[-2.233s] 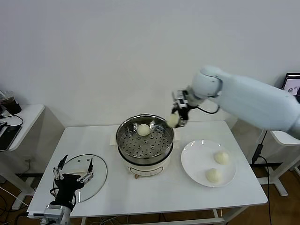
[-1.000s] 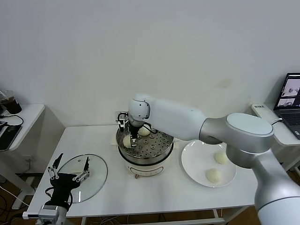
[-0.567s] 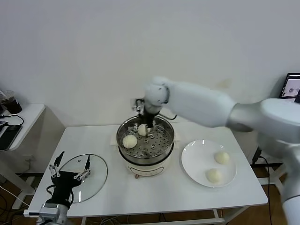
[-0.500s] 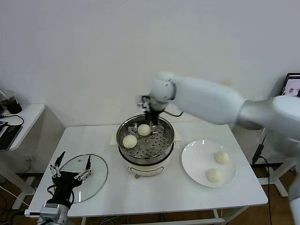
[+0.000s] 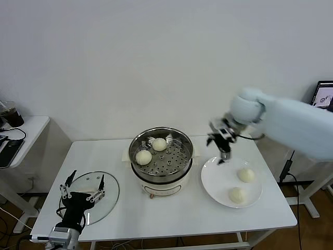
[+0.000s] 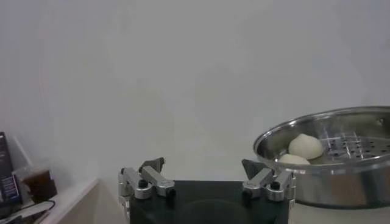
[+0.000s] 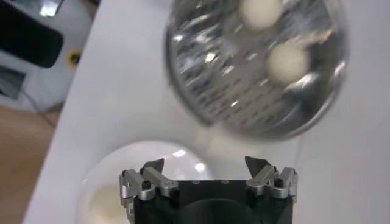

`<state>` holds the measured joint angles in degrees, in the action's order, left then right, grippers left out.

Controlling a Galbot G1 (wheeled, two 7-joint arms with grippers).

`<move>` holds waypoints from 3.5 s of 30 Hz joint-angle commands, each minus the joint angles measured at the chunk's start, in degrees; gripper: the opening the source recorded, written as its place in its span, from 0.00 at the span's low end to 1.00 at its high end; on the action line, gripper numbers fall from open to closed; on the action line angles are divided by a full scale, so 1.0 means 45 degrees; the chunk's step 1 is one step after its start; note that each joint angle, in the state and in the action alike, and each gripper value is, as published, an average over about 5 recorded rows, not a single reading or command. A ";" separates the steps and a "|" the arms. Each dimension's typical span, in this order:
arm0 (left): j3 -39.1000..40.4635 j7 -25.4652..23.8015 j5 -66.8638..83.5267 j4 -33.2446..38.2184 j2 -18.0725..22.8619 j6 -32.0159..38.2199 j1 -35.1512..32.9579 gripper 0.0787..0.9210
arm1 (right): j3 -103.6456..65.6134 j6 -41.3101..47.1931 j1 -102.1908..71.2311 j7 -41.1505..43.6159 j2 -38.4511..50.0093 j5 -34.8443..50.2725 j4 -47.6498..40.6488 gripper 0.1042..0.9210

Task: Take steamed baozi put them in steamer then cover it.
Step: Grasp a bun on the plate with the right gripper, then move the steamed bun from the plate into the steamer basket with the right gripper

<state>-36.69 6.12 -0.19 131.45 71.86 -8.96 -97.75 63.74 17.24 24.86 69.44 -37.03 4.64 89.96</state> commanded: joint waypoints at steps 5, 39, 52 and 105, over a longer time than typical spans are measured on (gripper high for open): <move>0.0088 -0.0005 -0.0188 -0.0029 0.0164 0.0003 -0.0069 0.88 | -0.2568 -0.0462 -0.4723 -0.0192 0.3005 -0.2376 0.1346 0.88; -0.0145 0.0004 -0.0334 -0.0044 0.0352 0.0044 -0.0297 0.88 | -0.2956 -0.0119 -0.6254 -0.1001 -0.0412 -0.3582 -0.2470 0.88; -0.0150 0.0012 -0.0331 -0.0093 0.0380 0.0046 -0.0269 0.88 | -0.3030 -0.0028 -0.6272 -0.0817 -0.0530 -0.3614 -0.2757 0.65; -0.0534 0.0021 -0.0282 0.0035 0.0449 0.0072 -0.0263 0.88 | 0.0903 -0.2369 0.0422 -0.2441 -0.7496 -0.0157 -0.3305 0.65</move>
<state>-38.95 6.23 -1.45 131.56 73.86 -8.66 -98.86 65.34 12.44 29.66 61.40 -63.26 5.25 77.31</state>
